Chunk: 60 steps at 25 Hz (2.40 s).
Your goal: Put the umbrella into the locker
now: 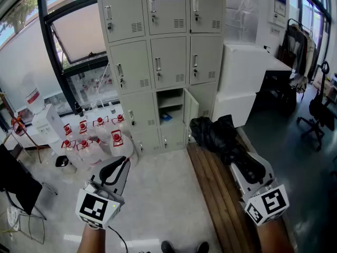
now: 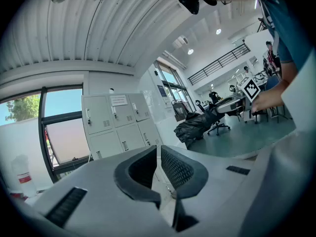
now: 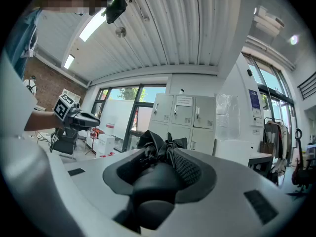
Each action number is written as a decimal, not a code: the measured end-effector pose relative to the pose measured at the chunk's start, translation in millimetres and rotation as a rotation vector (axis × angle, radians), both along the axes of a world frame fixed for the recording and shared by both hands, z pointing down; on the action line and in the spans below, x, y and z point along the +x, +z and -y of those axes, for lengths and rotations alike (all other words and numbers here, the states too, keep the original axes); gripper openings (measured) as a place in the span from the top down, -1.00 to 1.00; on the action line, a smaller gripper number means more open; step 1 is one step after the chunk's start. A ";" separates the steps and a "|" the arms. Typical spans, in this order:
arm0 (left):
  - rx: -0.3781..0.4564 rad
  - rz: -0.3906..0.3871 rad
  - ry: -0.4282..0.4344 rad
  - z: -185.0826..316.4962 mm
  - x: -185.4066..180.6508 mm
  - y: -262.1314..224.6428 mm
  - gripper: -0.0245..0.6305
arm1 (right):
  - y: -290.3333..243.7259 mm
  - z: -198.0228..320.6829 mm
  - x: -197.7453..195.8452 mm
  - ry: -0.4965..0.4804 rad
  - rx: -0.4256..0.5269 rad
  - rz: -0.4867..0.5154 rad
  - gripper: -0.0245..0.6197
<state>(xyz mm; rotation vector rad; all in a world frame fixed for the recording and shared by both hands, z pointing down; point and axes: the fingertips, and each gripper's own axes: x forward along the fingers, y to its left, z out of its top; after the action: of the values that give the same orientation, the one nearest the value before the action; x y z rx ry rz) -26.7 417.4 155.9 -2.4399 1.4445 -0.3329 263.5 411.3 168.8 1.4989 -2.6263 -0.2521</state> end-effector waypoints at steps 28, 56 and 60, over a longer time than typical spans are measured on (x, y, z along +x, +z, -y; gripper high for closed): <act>-0.016 -0.017 0.021 4.3 -21.2 13.1 0.79 | 2.0 -0.8 -21.1 0.022 -0.008 0.046 0.35; -0.034 -0.031 0.048 95.2 -42.4 29.7 0.79 | 8.1 95.6 -61.2 0.013 -0.030 0.056 0.35; -0.044 -0.016 0.027 123.3 -20.4 29.2 0.79 | 11.9 130.5 -41.5 -0.008 -0.037 0.067 0.35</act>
<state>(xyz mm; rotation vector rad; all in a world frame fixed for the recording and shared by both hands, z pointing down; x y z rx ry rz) -47.1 294.0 185.1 -2.5001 1.4240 -0.3434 221.9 280.8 180.7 1.5120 -2.6733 -0.1557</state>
